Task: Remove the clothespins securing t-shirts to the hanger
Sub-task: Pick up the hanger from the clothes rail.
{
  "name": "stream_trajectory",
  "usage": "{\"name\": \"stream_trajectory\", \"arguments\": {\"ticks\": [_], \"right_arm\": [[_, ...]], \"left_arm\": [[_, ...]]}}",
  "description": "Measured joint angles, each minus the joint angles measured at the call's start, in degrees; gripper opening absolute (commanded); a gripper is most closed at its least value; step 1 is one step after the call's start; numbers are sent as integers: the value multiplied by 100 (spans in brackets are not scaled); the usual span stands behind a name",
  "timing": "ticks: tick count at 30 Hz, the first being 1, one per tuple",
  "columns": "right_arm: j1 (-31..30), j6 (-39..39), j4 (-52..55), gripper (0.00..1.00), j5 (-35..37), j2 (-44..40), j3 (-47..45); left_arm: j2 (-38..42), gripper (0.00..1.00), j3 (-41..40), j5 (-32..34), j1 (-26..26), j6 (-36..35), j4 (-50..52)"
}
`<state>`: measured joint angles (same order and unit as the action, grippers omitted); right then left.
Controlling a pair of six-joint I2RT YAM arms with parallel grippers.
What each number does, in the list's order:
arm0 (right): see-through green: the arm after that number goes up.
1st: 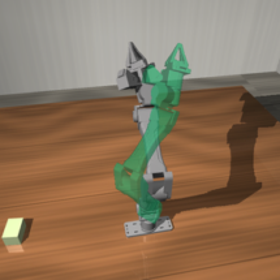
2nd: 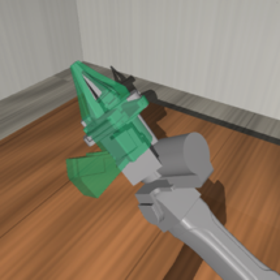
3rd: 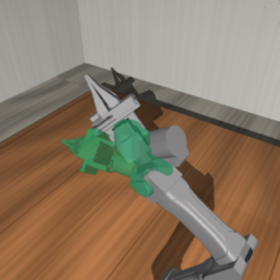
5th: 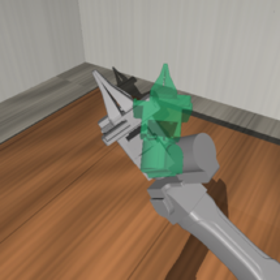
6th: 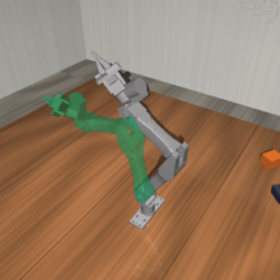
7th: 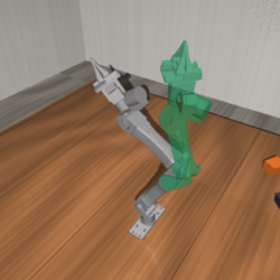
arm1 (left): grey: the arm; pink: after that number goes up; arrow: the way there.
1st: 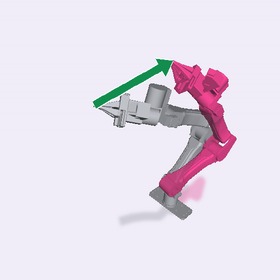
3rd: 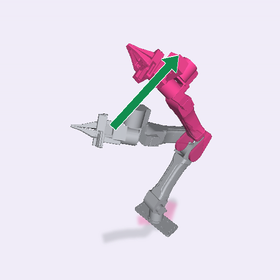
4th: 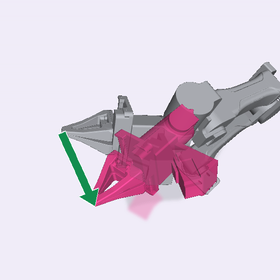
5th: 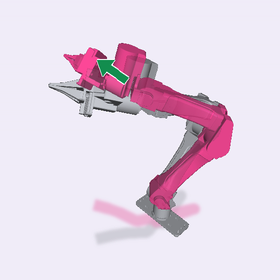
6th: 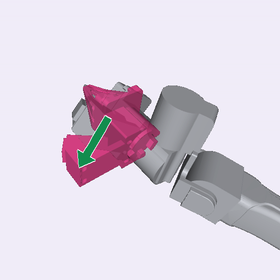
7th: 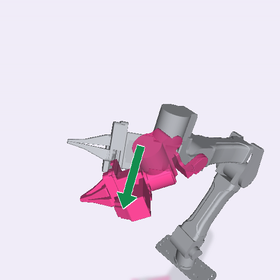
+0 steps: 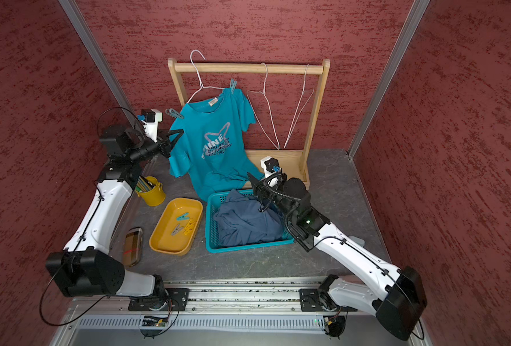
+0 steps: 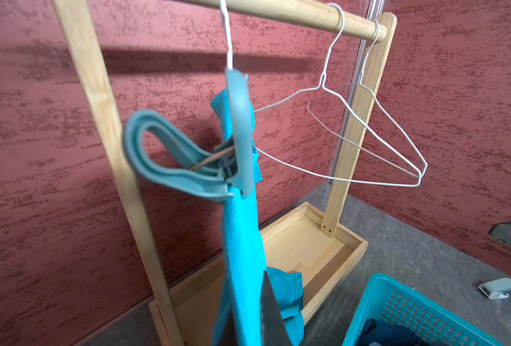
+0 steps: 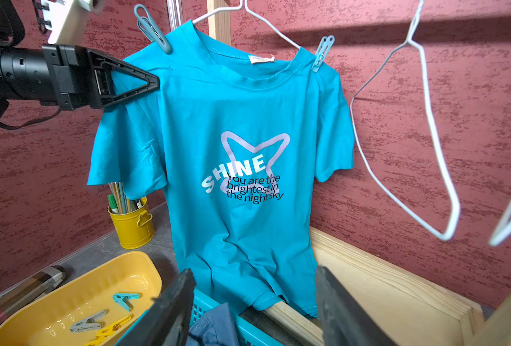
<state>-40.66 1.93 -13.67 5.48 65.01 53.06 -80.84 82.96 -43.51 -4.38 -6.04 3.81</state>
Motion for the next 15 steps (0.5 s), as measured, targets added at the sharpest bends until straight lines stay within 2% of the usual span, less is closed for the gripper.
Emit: {"name": "stream_trajectory", "arguments": {"ticks": [7, 15], "right_arm": [[0, -7, 35, 66, 22, -299, -63], [0, -22, 223, 66, 114, -721, -90]], "left_arm": [[291, 0, 26, 155, 11, -66, 251], [1447, 0, -455, 111, -369, -232, 901]]}}
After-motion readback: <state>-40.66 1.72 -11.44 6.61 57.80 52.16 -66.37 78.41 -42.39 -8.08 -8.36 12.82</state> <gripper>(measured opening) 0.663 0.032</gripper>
